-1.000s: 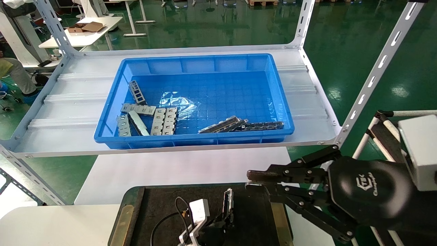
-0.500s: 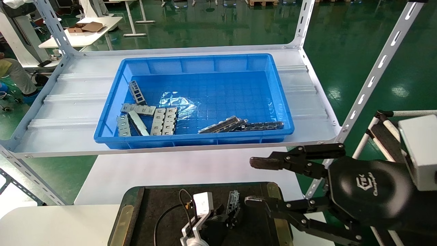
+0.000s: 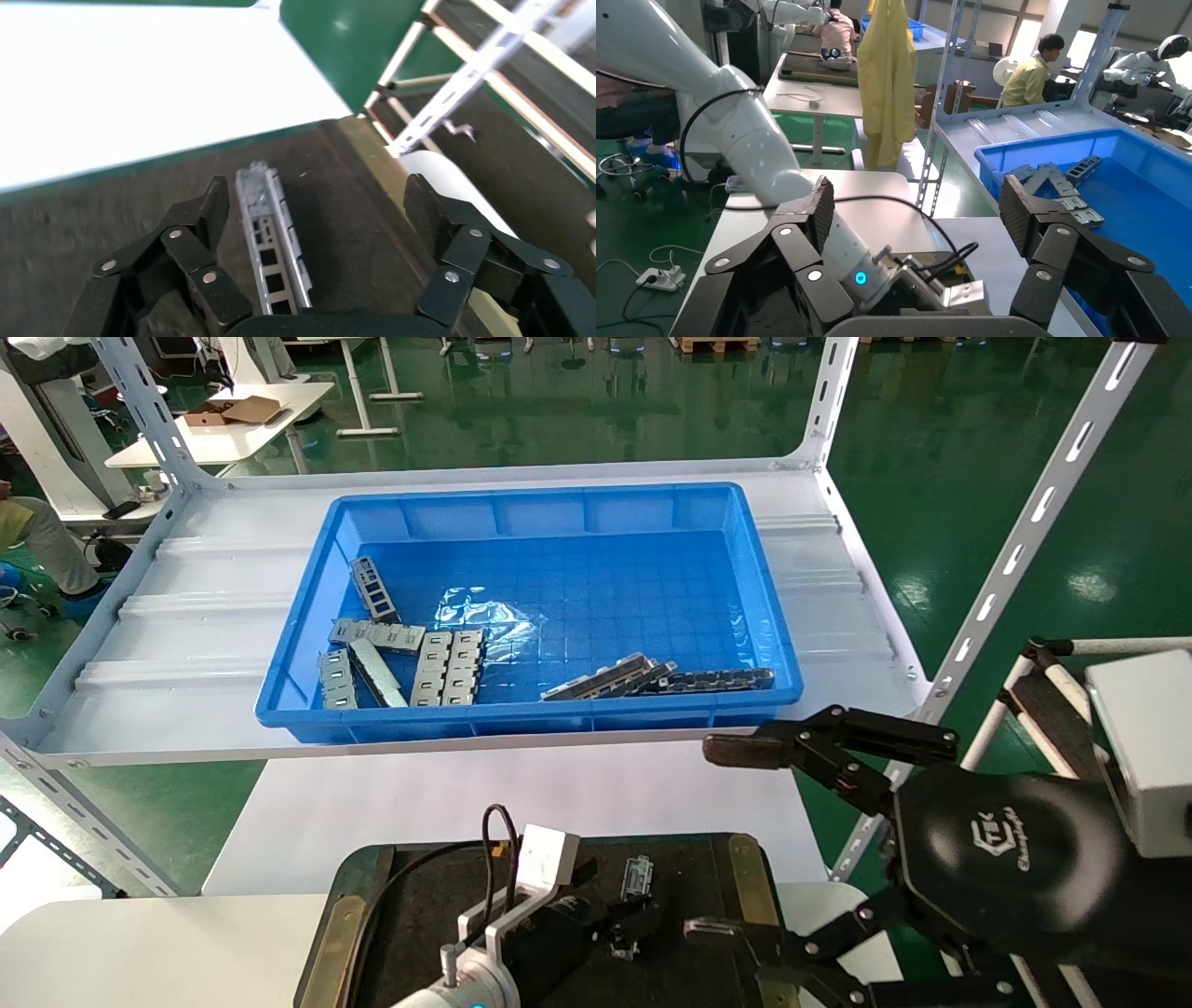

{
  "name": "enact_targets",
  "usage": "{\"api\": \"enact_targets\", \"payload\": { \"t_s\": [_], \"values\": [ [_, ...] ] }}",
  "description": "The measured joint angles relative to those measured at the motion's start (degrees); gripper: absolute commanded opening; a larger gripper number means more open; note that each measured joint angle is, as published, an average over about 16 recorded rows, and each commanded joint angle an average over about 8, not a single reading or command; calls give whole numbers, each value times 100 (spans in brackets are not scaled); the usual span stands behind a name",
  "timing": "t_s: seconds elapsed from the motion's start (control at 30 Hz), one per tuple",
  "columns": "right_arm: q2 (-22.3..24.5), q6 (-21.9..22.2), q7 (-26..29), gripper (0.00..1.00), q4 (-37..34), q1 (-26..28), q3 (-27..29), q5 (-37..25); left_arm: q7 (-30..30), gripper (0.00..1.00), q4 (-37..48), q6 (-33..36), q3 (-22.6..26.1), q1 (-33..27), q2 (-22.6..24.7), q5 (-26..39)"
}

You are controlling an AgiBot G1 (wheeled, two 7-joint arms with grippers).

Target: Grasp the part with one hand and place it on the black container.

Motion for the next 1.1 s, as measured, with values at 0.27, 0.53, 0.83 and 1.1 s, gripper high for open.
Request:
{"api": "enact_targets", "payload": {
  "t_s": [0.27,0.53,0.83,1.1],
  "values": [
    [0,0,0,100,0,0,-1,1,389,100,-513,1398,-359,-276,-830,519],
    [1,1,-1,100,0,0,-2,1,1190,100,-691,2802,-934,-318,-1397,576],
    [1,1,-1,100,0,1,-2,2,2207,100,-608,4164,-1601,-156,-1824,96],
    [1,1,-1,100,0,1,-3,2,2619,100,-514,4702,-1863,-57,-1994,-195]
  ]
}}
